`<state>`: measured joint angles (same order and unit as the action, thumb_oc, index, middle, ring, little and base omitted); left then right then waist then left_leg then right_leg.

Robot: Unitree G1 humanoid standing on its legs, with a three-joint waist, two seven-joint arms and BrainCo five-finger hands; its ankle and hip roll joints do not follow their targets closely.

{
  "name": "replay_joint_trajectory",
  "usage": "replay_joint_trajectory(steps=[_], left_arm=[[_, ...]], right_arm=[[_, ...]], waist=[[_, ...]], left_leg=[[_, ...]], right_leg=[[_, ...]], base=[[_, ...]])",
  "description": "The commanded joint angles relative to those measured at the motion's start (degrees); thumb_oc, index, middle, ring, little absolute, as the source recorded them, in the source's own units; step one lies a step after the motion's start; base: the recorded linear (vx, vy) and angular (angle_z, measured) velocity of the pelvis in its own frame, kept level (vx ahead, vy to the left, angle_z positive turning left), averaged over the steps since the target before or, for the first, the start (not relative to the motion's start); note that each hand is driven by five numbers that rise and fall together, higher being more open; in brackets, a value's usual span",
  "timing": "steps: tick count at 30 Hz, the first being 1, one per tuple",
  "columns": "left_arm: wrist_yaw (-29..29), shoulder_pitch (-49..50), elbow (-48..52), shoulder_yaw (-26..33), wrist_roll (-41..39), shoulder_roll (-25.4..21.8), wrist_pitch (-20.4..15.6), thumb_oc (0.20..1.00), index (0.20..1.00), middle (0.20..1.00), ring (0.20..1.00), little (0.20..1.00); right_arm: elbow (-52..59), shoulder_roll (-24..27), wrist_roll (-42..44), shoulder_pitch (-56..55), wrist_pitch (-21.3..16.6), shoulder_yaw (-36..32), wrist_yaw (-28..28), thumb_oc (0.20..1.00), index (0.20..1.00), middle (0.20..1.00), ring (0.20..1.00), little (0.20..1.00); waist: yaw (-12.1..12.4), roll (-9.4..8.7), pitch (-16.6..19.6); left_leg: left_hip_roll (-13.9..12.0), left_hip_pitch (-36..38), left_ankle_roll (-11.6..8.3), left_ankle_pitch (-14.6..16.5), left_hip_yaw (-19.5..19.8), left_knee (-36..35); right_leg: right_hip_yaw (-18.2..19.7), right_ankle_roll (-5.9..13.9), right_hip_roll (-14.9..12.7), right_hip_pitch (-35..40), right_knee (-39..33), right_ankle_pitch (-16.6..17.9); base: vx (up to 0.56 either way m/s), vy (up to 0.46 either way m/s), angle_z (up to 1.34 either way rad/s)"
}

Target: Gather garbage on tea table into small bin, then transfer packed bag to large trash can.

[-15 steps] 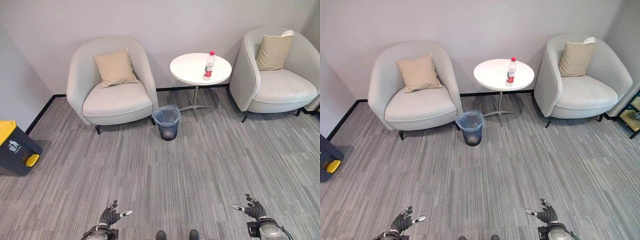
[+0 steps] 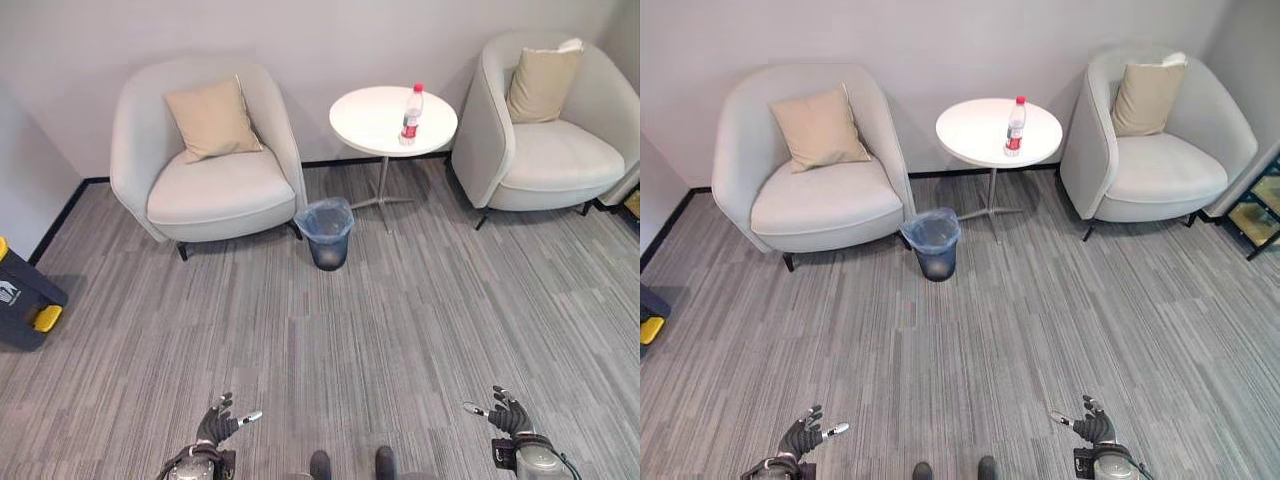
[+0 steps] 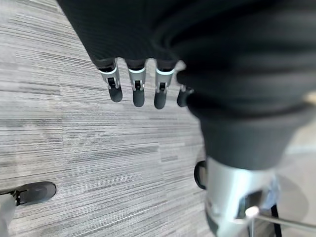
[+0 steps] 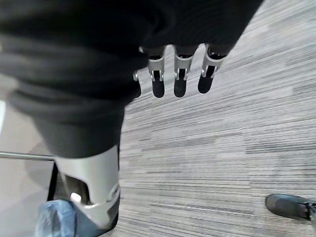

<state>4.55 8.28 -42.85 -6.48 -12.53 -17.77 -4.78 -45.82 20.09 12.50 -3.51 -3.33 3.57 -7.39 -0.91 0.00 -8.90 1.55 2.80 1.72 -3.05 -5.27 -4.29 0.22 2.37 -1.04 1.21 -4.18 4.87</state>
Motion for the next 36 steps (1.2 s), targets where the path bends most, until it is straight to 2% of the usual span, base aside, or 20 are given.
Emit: replay_joint_trajectory(steps=[1,4,7,8,12,16,17,19,20,21,22,23,24,25,26,27,31,32,35,36], left_arm=[[1.01,-1.75,1.39,1.68,-1.76,-2.3,-2.08,1.0,1.0,1.0,1.0,1.0],[0.99,-1.94,1.51,1.76,-1.47,-2.49,-2.16,1.0,1.0,1.0,1.0,1.0],[1.49,-2.88,1.59,2.1,-1.26,-2.94,-2.2,1.0,1.0,1.0,1.0,1.0],[1.49,-2.9,1.57,2.1,-1.26,-2.94,-2.21,1.0,1.0,1.0,1.0,1.0],[2.16,-5.06,0.46,0.8,-1.61,-2.66,-2.71,1.0,1.0,1.0,1.0,1.0],[1.97,-4.63,0.51,0.57,-0.72,-2.3,-2.72,1.0,1.0,1.0,1.0,1.0],[2.16,-3.63,0.38,0.79,-1.19,-1.41,-2.94,1.0,1.0,1.0,1.0,1.0],[1.97,-3.64,-0.18,0.55,-1.51,-1.04,-2.82,1.0,1.0,1.0,1.0,1.0],[1.3,-3.56,0.11,-0.05,-1.43,-0.52,-2.2,1.0,1.0,1.0,1.0,1.0],[1.07,-3.8,0.38,-0.29,-1.33,-0.42,-2.16,1.0,1.0,1.0,1.0,1.0],[1.12,-4.2,0.33,-0.58,-1.5,-0.25,-2.21,1.0,1.0,1.0,1.0,1.0],[1.2,-5.97,-0.27,-1.84,-1.97,0.22,-2.17,1.0,1.0,1.0,1.0,1.0],[1.2,-6.01,-0.3,-1.85,-1.98,0.22,-2.18,1.0,1.0,1.0,1.0,1.0],[1.2,-6.45,-0.5,-2.28,-1.98,0.3,-2.18,1.0,1.0,1.0,1.0,1.0],[0.89,-6.76,-0.53,-3.09,-1.68,0.37,-2.23,1.0,1.0,1.0,1.0,1.0],[0.77,-6.67,-0.74,-3.31,-1.4,0.3,-2.08,1.0,1.0,1.0,1.0,1.0],[1.06,-6.3,-1.34,-3.08,-1.2,0.11,-2.0,1.0,1.0,1.0,1.0,1.0],[1.09,-6.13,-1.55,-2.93,-1.19,0.04,-1.91,1.0,1.0,1.0,1.0,1.0],[1.39,-5.83,-1.51,-2.63,-1.22,-0.16,-1.91,1.0,1.0,1.0,1.0,1.0],[1.32,-4.86,-2.14,-1.98,-0.88,-0.07,-1.66,1.0,1.0,1.0,1.0,1.0]], right_arm=[[0.06,0.58,1.58,3.66,-1.63,-0.41,-1.18,1.0,1.0,1.0,1.0,1.0],[-0.48,0.46,1.4,4.21,-1.41,-0.37,-1.37,1.0,1.0,1.0,1.0,1.0],[-0.92,0.25,1.22,5.62,-1.23,0.28,-1.51,1.0,1.0,1.0,1.0,1.0],[-0.92,0.25,1.22,5.64,-1.23,0.28,-1.51,1.0,1.0,1.0,1.0,1.0],[0.61,0.88,-0.06,7.35,-1.03,2.54,-1.73,1.0,1.0,1.0,1.0,1.0],[2.21,1.11,-0.56,5.82,-1.18,2.41,-1.72,1.0,1.0,1.0,1.0,1.0],[2.5,1.03,-0.58,4.85,-2.35,2.56,-1.82,1.0,1.0,1.0,1.0,1.0],[2.14,1.02,-0.28,4.83,-2.57,2.53,-1.74,1.0,1.0,1.0,1.0,1.0],[2.85,1.01,0.11,4.13,-2.41,2.13,-1.32,1.0,1.0,1.0,1.0,1.0],[3.0,1.11,0.39,4.01,-2.56,2.12,-1.38,1.0,1.0,1.0,1.0,1.0],[2.85,1.18,0.54,4.16,-2.75,2.26,-1.57,1.0,1.0,1.0,1.0,1.0],[1.49,1.54,0.81,5.32,-2.58,3.03,-2.01,1.0,1.0,1.0,1.0,1.0],[1.46,1.54,0.81,5.36,-2.6,3.03,-2.01,1.0,1.0,1.0,1.0,1.0],[1.17,1.65,0.82,5.67,-2.51,3.25,-2.09,1.0,1.0,1.0,1.0,1.0],[0.97,1.93,1.04,5.96,-2.56,3.44,-1.98,1.0,1.0,1.0,1.0,1.0],[0.74,2.02,0.98,5.98,-2.58,3.59,-2.01,1.0,1.0,1.0,1.0,1.0],[-0.11,1.6,1.14,5.91,-2.5,3.9,-2.53,1.0,1.0,1.0,1.0,1.0],[-0.94,1.17,1.29,5.9,-2.1,3.92,-2.81,1.0,1.0,1.0,1.0,1.0],[-1.1,0.81,1.33,5.68,-1.94,3.8,-3.12,1.0,1.0,1.0,1.0,1.0],[-1.29,-0.06,0.13,5.13,-1.7,3.78,-2.59,1.0,1.0,1.0,1.0,1.0]], waist=[[0.22,-2.01,-1.15],[0.45,-2.03,-1.64],[0.78,-1.92,-2.86],[0.83,-1.93,-2.87],[-0.46,-1.82,-5.12],[-0.83,-2.07,-4.51],[-0.92,-1.51,-3.05],[-1.1,-1.3,-2.54],[-1.39,-0.59,-2.32],[-1.44,-0.48,-2.47],[-1.46,-0.45,-2.75],[-1.13,-0.72,-3.96],[-1.12,-0.69,-4.01],[-0.81,-0.96,-4.39],[0.04,-1.48,-4.78],[0.53,-1.96,-4.69],[2.28,-1.34,-5.08],[3.04,-1.08,-4.96],[3.85,-1.22,-4.97],[4.25,-1.52,-3.56]], left_leg=[[1.14,-3.32,-0.92,10.4,2.69,9.99],[1.68,-3.77,-0.21,11.32,2.86,10.87],[1.56,-2.97,0.39,12.86,1.78,11.53],[1.56,-2.97,0.4,12.89,1.74,11.55],[0.96,3.91,-0.82,15.61,0.09,9.33],[1.1,5.5,-1.29,17.02,1.05,9.29],[-1.11,7.07,-2.83,17.35,1.72,9.46],[-1.76,6.24,-3.37,16.02,2.13,10.82],[-3.79,4.74,-5.67,12.55,2.43,15.73],[-4.6,3.12,-6.44,10.74,2.47,19.02],[-5.03,1.73,-6.95,9.31,2.72,22.18],[-6.07,-2.76,-7.03,6.21,2.19,27.73],[-6.1,-2.79,-7.02,6.29,2.19,27.85],[-5.37,-4.54,-6.52,7.03,2.26,27.75],[-2.93,-7.82,-5.25,10.3,2.43,25.78],[-0.78,-10.74,-4.54,10.85,2.56,21.95],[-0.55,-15.67,-5.45,2.52,1.4,11.95],[-1.06,-17.56,-5.81,0.16,-0.39,8.39],[-1.41,-18.79,-6.01,-1.15,-1.51,7.96],[-1.54,-17.32,-4.67,-0.96,-1.13,8.87]], right_leg=[[-0.7,5.43,-4.67,-0.78,6.51,-7.67],[-0.17,5.97,-4.88,-2.76,9.78,-8.05],[-2.05,7.07,-5.48,-7.16,16.59,-7.66],[-1.99,7.07,-5.48,-7.23,16.73,-7.73],[-13.18,7.32,-7.9,-14.06,8.8,-1.69],[-12.95,6.82,-8.27,-13.35,8.27,-1.69],[-13.13,5.54,-7.24,-12.56,9.01,-2.23],[-13.22,4.89,-6.81,-11.87,8.45,-2.36],[-13.24,3.41,-4.99,-9.54,7.59,-3.91],[-13.41,2.57,-4.56,-8.73,7.21,-4.67],[-13.27,1.91,-4.17,-7.97,6.82,-5.24],[-13.12,0.29,-3.31,-5.35,5.43,-7.28],[-13.12,0.29,-3.29,-5.34,5.43,-7.29],[-12.85,0.26,-3.37,-4.65,5.06,-7.63],[-12.32,0.66,-3.36,-3.03,4.06,-8.33],[-12.0,0.98,-3.44,-2.3,3.67,-8.98],[-10.83,1.16,-1.25,1.47,2.58,-10.64],[-10.25,1.31,-0.37,3.64,2.27,-11.86],[-9.17,1.21,-0.11,5.32,2.9,-12.93],[-7.96,1.73,-0.74,7.7,4.2,-14.29]], base=[[0.01,0.11,-0.2],[0.02,0.106,-0.17],[0.06,0.082,-0.27],[0.15,0.008,-0.56],[0.33,-0.114,-0.44],[0.27,-0.176,0.2],[0.37,-0.311,0.42],[0.31,-0.299,0.34],[0.2,-0.259,0.11],[0.23,-0.323,0.03],[0.21,-0.294,0.08],[0.17,-0.223,0.0],[0.17,-0.187,-0.01],[0.18,-0.083,-0.16],[0.32,-0.105,0.15],[0.34,-0.077,0.05],[0.29,0.002,-0.07],[0.29,0.042,-0.04],[0.36,0.111,-0.07],[0.69,0.286,-0.64]])
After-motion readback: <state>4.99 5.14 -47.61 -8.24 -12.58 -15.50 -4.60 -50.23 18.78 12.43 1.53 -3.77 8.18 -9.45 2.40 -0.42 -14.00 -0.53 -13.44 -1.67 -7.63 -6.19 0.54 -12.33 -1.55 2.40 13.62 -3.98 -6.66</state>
